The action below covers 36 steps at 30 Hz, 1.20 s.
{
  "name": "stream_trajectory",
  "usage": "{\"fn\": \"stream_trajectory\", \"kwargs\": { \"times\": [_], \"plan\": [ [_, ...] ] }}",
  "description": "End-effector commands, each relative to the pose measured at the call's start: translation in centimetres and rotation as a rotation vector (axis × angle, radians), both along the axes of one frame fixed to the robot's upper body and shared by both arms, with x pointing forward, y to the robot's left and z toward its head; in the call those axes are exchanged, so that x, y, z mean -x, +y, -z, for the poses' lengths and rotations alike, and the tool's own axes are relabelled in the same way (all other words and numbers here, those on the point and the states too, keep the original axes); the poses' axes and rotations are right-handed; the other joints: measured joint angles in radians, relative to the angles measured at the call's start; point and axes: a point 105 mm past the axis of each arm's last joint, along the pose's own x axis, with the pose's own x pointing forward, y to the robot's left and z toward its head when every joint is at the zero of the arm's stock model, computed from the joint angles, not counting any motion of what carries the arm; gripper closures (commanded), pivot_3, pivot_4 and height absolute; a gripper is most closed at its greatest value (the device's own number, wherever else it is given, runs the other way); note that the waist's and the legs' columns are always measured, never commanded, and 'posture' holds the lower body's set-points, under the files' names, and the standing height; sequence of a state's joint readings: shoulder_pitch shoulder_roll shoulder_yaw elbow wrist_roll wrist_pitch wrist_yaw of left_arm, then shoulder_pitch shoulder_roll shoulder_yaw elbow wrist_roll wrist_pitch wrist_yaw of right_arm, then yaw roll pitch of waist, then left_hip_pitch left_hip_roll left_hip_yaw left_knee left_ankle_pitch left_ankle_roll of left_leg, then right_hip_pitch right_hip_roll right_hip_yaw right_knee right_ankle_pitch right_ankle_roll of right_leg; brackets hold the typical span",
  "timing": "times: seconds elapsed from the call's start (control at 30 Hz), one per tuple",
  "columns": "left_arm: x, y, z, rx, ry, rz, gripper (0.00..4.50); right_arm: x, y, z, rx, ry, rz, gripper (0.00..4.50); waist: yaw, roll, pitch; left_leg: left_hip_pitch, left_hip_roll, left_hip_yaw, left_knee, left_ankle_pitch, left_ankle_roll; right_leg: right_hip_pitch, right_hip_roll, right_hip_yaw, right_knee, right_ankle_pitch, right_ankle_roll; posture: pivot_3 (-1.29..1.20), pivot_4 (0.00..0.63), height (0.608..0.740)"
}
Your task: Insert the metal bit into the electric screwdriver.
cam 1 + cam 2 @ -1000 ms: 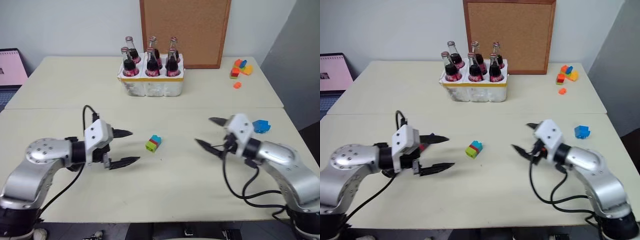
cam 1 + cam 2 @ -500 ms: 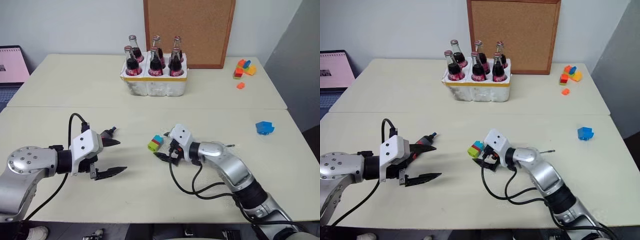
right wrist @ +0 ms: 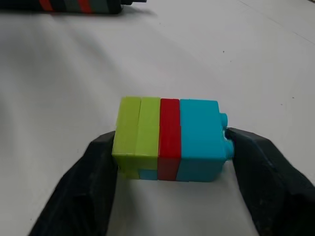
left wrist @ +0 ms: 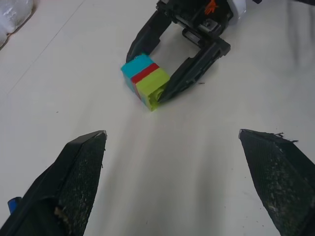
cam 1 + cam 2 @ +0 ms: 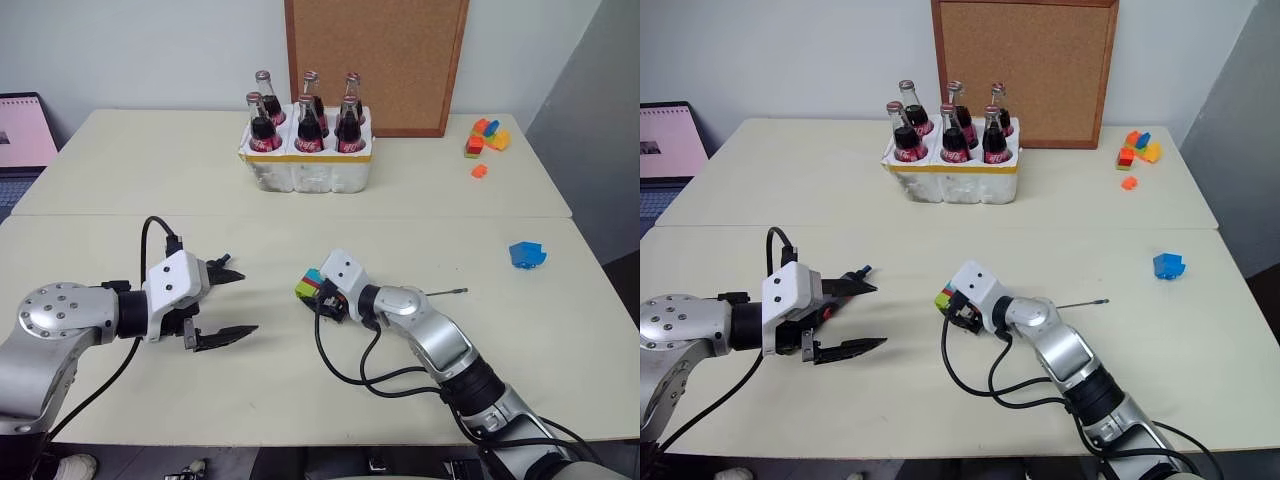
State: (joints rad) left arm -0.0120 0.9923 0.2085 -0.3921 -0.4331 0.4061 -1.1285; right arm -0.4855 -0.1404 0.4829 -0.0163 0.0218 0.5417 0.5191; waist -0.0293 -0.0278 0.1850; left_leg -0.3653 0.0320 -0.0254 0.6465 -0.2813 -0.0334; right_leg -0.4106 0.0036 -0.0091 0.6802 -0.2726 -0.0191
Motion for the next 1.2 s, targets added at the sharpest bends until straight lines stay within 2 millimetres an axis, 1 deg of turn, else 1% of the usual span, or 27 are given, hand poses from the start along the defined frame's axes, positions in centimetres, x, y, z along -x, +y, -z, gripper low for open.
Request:
{"fn": "stream_trajectory", "kwargs": {
  "times": [0.03,0.1,0.17,0.27,0.37,0.4,0.43,0.5,0.6,0.7,0.87,1.03,1.1,1.2],
  "plan": [
    [0.2,-0.8,-0.5,0.031,-0.023,0.047,0.0,-0.1,-0.1,-2.1,-0.051,-0.087,0.01,1.78,0.0,0.0,0.0,0.0,0.0,0.0,0.0,0.0,0.0,0.0,0.0,0.0,0.0,0.0,0.0,0.0,0.15,0.74],
    [0.4,-1.3,-0.6,0.054,-0.025,0.076,0.0,-0.4,-1.2,-2.9,-0.064,-0.119,0.042,1.78,0.0,0.0,0.0,0.0,0.0,0.0,0.0,0.0,0.0,0.0,0.0,0.0,0.0,0.0,0.0,0.0,0.15,0.74],
    [0.5,-2.5,-0.7,0.083,-0.033,0.128,0.0,-0.6,-3.4,-4.0,-0.078,-0.154,0.102,1.78,0.006,0.0,0.0,0.0,0.0,0.0,0.0,0.0,0.0,0.0,0.0,0.0,0.0,0.0,0.0,0.0,0.15,0.74],
    [0.3,-5.0,-1.1,0.153,-0.049,0.205,0.0,-0.5,-7.9,-5.2,-0.082,-0.195,0.239,1.78,0.017,-0.001,0.0,-0.001,-0.002,0.0,0.0,0.0,0.0,0.001,-0.002,-0.001,-0.001,0.0,0.0,0.0,0.15,0.74],
    [-0.1,-8.2,-1.7,0.252,-0.061,0.282,0.0,0.3,-12.6,-5.8,-0.105,-0.195,0.422,1.78,0.029,-0.001,-0.001,-0.001,-0.003,0.0,0.001,0.0,0.0,0.001,-0.003,0.0,-0.001,0.0,0.001,0.0,0.15,0.74],
    [-0.2,-9.0,-1.8,0.277,-0.053,0.301,0.0,0.7,-13.8,-5.8,-0.096,-0.199,0.466,1.78,0.028,-0.001,-0.001,-0.002,-0.004,0.001,0.001,0.0,0.0,0.002,-0.003,-0.001,-0.002,0.0,0.002,0.0,0.15,0.74],
    [-0.3,-9.5,-1.8,0.29,-0.046,0.313,0.0,1.0,-14.4,-5.9,-0.089,-0.202,0.49,1.78,0.031,-0.001,-0.001,-0.001,-0.003,0.001,0.001,0.0,0.0,0.002,-0.003,0.0,-0.002,0.0,0.003,0.0,0.15,0.74],
    [-0.4,-11.4,-2.0,0.331,-0.047,0.376,0.0,1.9,-16.7,-5.7,-0.082,-0.201,0.597,1.78,0.027,-0.001,-0.001,-0.001,-0.003,0.001,0.001,0.0,0.0,0.002,-0.002,0.0,-0.001,0.0,0.003,0.0,0.15,0.74],
    [-0.6,-14.4,-2.1,0.373,-0.048,0.474,0.0,3.5,-20.3,-4.9,-0.074,-0.194,0.774,1.78,0.018,0.0,-0.001,0.0,-0.003,0.001,0.001,0.0,0.0,0.002,0.0,0.001,-0.001,0.0,0.003,0.0,0.15,0.74],
    [-0.6,-16.6,-2.1,0.383,-0.053,0.556,0.0,5.3,-23.3,-4.2,-0.068,-0.184,0.924,1.78,0.022,0.001,-0.002,0.0,-0.004,0.002,0.001,0.0,0.0,0.003,0.003,0.0,0.0,-0.001,0.003,0.0,0.15,0.74],
    [-0.7,-19.2,-2.0,0.379,-0.062,0.642,0.0,7.1,-27.2,-3.0,-0.102,-0.143,1.118,1.78,0.005,0.001,-0.002,0.001,-0.003,0.002,0.001,0.0,0.0,0.004,0.005,0.002,0.0,-0.001,0.003,0.0,0.15,0.74],
    [-0.6,-20.8,-2.3,0.387,-0.078,0.689,0.0,8.0,-30.3,-1.8,-0.103,-0.085,1.234,1.78,0.001,0.002,-0.002,0.001,-0.004,0.003,0.001,0.0,0.0,0.005,0.008,0.002,0.001,-0.001,0.003,0.0,0.15,0.74],
    [-0.6,-21.2,-2.4,0.394,-0.083,0.703,0.0,8.0,-31.2,-1.6,-0.134,-0.072,1.268,1.78,0.001,0.002,-0.002,0.001,-0.004,0.003,0.001,0.0,0.0,0.005,0.009,0.002,0.0,-0.001,0.003,0.0,0.15,0.74],
    [-0.5,-21.6,-2.6,0.405,-0.086,0.719,0.0,7.7,-31.9,-1.1,-0.168,-0.046,1.298,1.78,0.0,0.002,-0.003,0.001,-0.004,0.004,0.001,0.0,0.0,0.005,0.009,0.003,0.0,-0.001,0.003,0.0,0.15,0.74]
  ]
}}
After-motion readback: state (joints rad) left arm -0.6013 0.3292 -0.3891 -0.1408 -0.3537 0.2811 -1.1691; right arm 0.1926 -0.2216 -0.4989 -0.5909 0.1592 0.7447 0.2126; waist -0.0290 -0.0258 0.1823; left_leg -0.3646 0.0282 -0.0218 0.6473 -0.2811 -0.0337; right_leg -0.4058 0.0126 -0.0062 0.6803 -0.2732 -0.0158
